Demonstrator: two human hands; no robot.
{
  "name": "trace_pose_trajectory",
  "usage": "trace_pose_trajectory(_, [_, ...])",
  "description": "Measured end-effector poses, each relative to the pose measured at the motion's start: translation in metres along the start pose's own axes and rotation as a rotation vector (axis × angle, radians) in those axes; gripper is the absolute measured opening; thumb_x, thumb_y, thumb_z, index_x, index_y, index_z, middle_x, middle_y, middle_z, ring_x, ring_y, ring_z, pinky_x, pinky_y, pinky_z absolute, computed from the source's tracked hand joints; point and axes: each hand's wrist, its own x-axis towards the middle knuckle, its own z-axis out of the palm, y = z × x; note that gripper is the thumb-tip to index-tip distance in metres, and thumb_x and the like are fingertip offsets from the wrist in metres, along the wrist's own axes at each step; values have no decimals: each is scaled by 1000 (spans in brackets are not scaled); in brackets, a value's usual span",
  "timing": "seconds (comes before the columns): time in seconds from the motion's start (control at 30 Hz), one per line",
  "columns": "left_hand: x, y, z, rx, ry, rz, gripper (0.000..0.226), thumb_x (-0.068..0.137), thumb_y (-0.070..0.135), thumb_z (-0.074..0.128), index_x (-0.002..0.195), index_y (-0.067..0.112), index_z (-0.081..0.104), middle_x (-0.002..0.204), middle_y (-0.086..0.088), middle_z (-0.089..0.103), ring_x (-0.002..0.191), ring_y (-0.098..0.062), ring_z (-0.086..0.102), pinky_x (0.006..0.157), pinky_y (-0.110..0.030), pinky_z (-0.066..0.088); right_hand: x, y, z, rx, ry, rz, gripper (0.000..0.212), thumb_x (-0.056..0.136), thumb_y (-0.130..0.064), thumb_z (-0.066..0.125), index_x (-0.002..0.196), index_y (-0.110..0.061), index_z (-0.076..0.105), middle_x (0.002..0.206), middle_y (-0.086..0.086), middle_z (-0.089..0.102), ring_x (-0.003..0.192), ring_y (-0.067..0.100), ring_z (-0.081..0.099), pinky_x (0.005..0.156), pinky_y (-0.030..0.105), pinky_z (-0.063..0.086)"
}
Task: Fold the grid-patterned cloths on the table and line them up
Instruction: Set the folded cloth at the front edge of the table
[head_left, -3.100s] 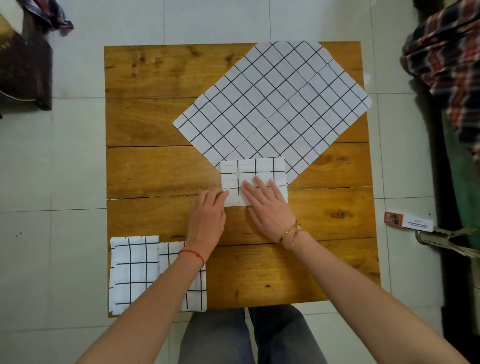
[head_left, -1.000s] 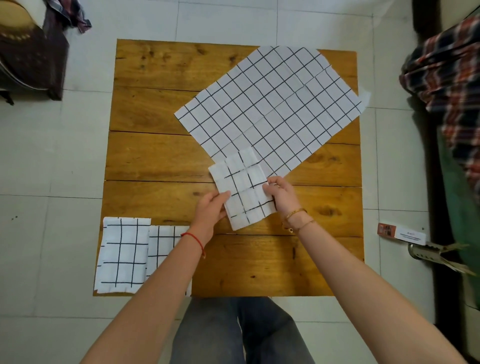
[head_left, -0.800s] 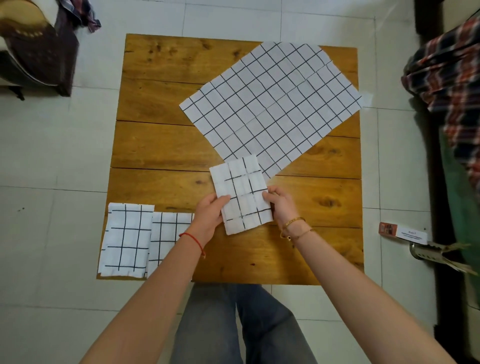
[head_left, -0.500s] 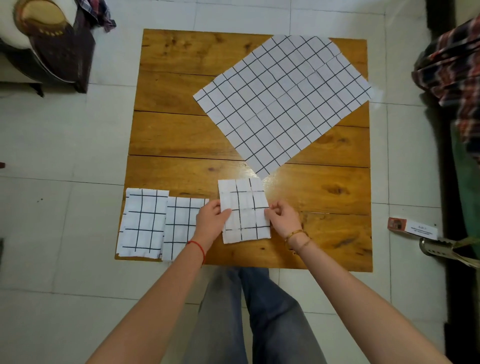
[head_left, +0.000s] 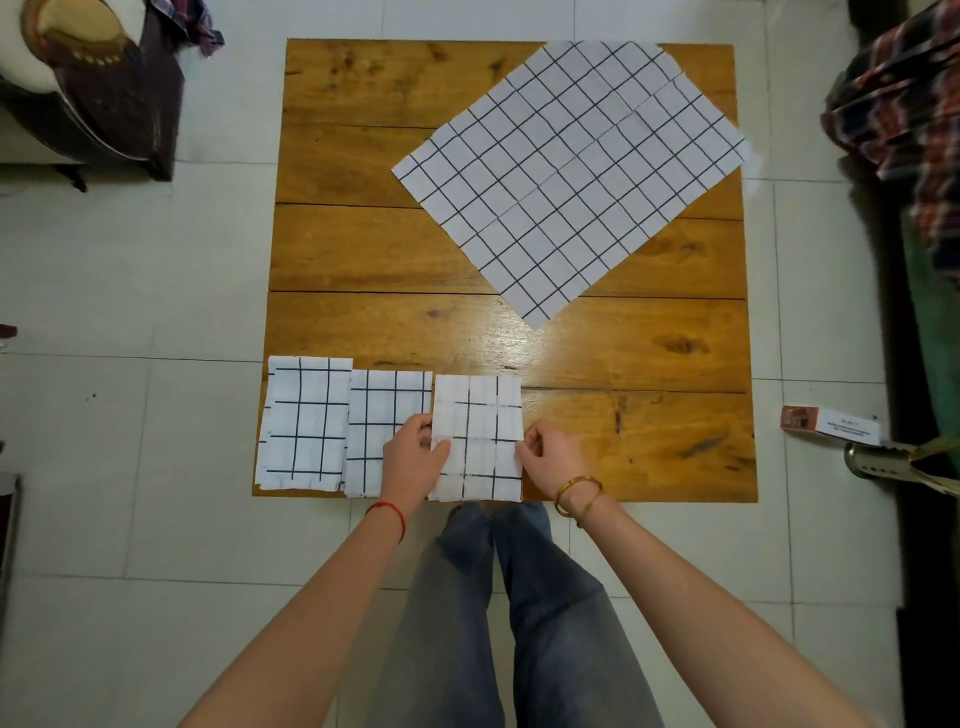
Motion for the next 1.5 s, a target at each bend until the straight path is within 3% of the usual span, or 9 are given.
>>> trace_pose_trajectory(0.13, [-1,-1,-2,-8,-20,-7,51,91,17,64,139,12,46,130,-8,59,112,-18,58,88,-24,48,0,1,2,-38,16,-4,9,92,-25,51,88,-17,54,70,-6,55,65,10,53,55,21,44])
trace_pose_trajectory(0.27, [-2,2,0,0,-17,16,51,92,13,62,140,14,45,129,-4,58,99,-8,54,72,-8,44,4,4,-3,-55,-10,-16,8,94,-26,48,90,-20,52,70,-8,55,64,8,52,57,21,45])
trace_pose_trajectory(0.4, [-1,3,0,84,91,36,46,93,15,60,137,17,48,124,-2,62,91,-8,58,65,-9,43,10,8,-12,-75,-11,-34,12,94,-29,48,91,-19,55,73,-3,60,69,15,59,63,29,53])
trace_pose_trajectory(0.63, [10,27,-3,222,266,189,35,92,17,59,127,19,56,115,3,64,99,-11,59,79,-21,47,36,4,-52,-80,154,-106,7,93,-25,51,94,-20,56,76,-6,60,67,11,58,58,25,50])
trace_pose_trajectory(0.77, [35,51,-7,285,249,327,33,92,14,59,124,18,58,119,4,61,110,-10,55,87,-18,41,68,-3,-74,-85,265,-203,6,89,-25,56,95,-22,57,85,-9,58,77,7,55,66,26,53])
trace_pose_trajectory(0.87, [59,69,-12,306,228,386,33,92,13,58,125,20,57,121,5,57,114,-11,52,95,-24,44,95,-11,-86,-112,300,-262,10,88,-27,58,96,-22,56,91,-7,56,87,11,53,74,30,53])
trace_pose_trajectory(1.03, [104,97,-24,390,232,470,34,92,14,58,125,21,57,125,7,55,120,-10,43,99,-20,30,124,-29,-96,-171,285,-309,18,88,-26,59,104,-20,56,99,-5,53,96,14,49,86,29,46])
trace_pose_trajectory(1.17, [139,121,-38,449,236,498,35,90,13,58,125,18,56,127,2,56,121,-15,44,105,-34,38,142,-40,-97,-197,282,-322,22,86,-25,61,106,-19,55,103,-2,53,98,14,48,87,26,43])
trace_pose_trajectory(1.5, [206,162,-72,679,128,549,49,90,11,56,136,22,46,142,1,45,133,-20,34,107,-45,35,164,-61,-103,-348,167,-397,35,77,-25,72,107,-19,54,107,-1,51,101,17,46,93,30,41])
